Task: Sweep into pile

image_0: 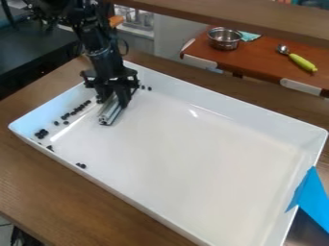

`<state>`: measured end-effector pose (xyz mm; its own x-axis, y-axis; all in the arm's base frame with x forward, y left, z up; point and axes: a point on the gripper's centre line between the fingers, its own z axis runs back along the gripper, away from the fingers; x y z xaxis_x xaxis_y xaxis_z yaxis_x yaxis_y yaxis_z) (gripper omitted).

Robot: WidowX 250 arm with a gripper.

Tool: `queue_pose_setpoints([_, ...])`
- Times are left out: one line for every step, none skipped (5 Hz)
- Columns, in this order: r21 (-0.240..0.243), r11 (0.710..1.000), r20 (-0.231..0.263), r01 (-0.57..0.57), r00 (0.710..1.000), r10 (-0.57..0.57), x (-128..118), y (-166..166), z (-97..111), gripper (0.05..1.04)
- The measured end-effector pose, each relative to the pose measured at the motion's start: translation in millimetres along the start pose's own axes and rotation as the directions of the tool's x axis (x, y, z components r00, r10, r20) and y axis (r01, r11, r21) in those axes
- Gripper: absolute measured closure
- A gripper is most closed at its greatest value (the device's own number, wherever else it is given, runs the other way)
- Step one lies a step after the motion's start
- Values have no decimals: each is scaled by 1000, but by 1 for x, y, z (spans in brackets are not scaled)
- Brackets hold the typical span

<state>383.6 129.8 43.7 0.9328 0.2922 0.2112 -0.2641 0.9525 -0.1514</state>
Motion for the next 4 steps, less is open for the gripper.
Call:
queue_pose_setpoints([-74, 997, -37, 14, 999, -17, -21, -19, 18, 693])
queue_pose_setpoints([-199, 979, -39, 51, 997, -60, -38, -54, 54, 693])
queue_pose_setpoints([-263, 960, -36, 98, 993, -111, -59, -76, 72, 693])
queue_pose_setpoints([-236, 957, -47, 170, 981, -186, -82, -80, 56, 693])
